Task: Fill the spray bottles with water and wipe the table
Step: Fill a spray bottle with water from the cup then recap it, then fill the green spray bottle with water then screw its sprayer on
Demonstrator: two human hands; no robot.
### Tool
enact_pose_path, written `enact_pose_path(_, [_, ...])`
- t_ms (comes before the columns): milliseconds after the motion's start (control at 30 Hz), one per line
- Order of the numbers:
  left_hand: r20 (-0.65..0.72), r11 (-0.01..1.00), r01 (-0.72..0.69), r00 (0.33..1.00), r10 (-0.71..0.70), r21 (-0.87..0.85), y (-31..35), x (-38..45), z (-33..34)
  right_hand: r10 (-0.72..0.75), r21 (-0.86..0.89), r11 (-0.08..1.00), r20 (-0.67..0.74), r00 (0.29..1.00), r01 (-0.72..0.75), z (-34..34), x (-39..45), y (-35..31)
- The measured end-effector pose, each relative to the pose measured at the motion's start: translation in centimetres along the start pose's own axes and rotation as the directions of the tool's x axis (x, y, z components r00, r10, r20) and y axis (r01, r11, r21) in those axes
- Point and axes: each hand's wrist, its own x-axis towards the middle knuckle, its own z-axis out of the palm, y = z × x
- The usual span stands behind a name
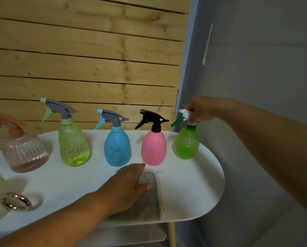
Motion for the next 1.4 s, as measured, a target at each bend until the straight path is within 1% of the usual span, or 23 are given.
enact_pose_path(100, [-0.103,0.995,-0.047,0.994,0.037,-0.09,0.3,-1.5,-1.6,0.007,-0.089,0.996,-0.119,0.993,-0.017,-4.8,-2.9,-1.0])
enact_pose_path(200, [-0.226,0.969,-0.087,0.974,0.033,-0.231,1.2,-3.2,-3.6,-0.04,-0.13,0.991,-0.212,0.976,0.013,-10.3,-7.0,-3.7])
enact_pose_path(267, [-0.317,0.937,-0.096,0.948,-0.016,-0.335,2.3,-4.9,-5.5,-0.082,-0.105,0.993,-0.236,0.968,0.058,-13.1,-10.0,-6.5])
enact_pose_path(367, [-0.371,0.87,-0.124,0.926,-0.072,-0.477,3.5,-7.4,-8.3,-0.162,0.02,0.985,-0.246,0.956,0.172,-15.4,-13.6,-10.8])
enact_pose_path(467, [-0.396,0.795,-0.178,0.914,-0.084,-0.58,4.0,-11.5,-10.8,-0.244,0.12,0.952,-0.25,0.937,0.28,-16.1,-16.4,-15.3])
enact_pose_path(600, [-0.422,0.72,-0.217,0.899,-0.115,-0.659,3.8,-17.1,-12.4,-0.329,0.218,0.893,-0.284,0.901,0.395,-15.7,-18.9,-20.6])
enact_pose_path(700, [-0.479,0.692,-0.237,0.859,-0.179,-0.682,2.5,-21.3,-12.5,-0.38,0.286,0.84,-0.296,0.876,0.462,-14.4,-20.2,-24.3])
enact_pose_path(767, [-0.55,0.703,-0.246,0.799,-0.242,-0.668,1.4,-24.0,-12.0,-0.399,0.4,0.779,-0.278,0.874,0.483,-13.3,-20.6,-26.2])
enact_pose_path(833, [-0.601,0.677,-0.268,0.732,-0.32,-0.686,-0.3,-27.0,-11.0,-0.423,0.53,0.7,-0.231,0.876,0.478,-11.5,-21.0,-28.2])
enact_pose_path(900, [-0.631,0.648,-0.294,0.679,-0.376,-0.702,-2.0,-29.6,-9.6,-0.439,0.65,0.619,-0.179,0.88,0.441,-9.3,-21.1,-29.3])
enact_pose_path(967, [-0.625,0.605,-0.317,0.668,-0.405,-0.731,-3.6,-32.2,-8.2,-0.453,0.74,0.551,-0.124,0.883,0.387,-6.3,-21.3,-30.4])
enact_pose_path(1000, [-0.609,0.579,-0.32,0.674,-0.417,-0.75,-4.4,-33.2,-7.6,-0.454,0.775,0.523,-0.098,0.885,0.355,-4.8,-21.4,-30.8])
enact_pose_path(1100, [-0.522,0.485,-0.287,0.713,-0.468,-0.826,-6.6,-35.7,-5.5,-0.46,0.864,0.436,-0.028,0.887,0.253,0.1,-21.5,-32.3])
enact_pose_path(1233, [-0.403,0.321,-0.268,0.764,-0.503,-0.908,-8.3,-37.9,-2.9,-0.471,0.941,0.317,0.045,0.881,0.122,5.6,-21.2,-33.6])
enact_pose_path(1267, [-0.375,0.3,-0.25,0.78,-0.501,-0.92,-8.4,-38.3,-2.6,-0.479,0.951,0.294,0.054,0.876,0.102,6.8,-21.1,-33.8])
enact_pose_path(1333, [-0.322,0.315,-0.185,0.821,-0.471,-0.931,-8.0,-38.6,-2.8,-0.486,0.958,0.275,0.069,0.871,0.078,8.1,-20.9,-33.8])
enact_pose_path(1400, [-0.252,0.318,-0.096,0.83,-0.497,-0.943,-7.8,-38.7,-3.2,-0.506,0.957,0.28,0.082,0.859,0.074,8.9,-20.7,-33.5])
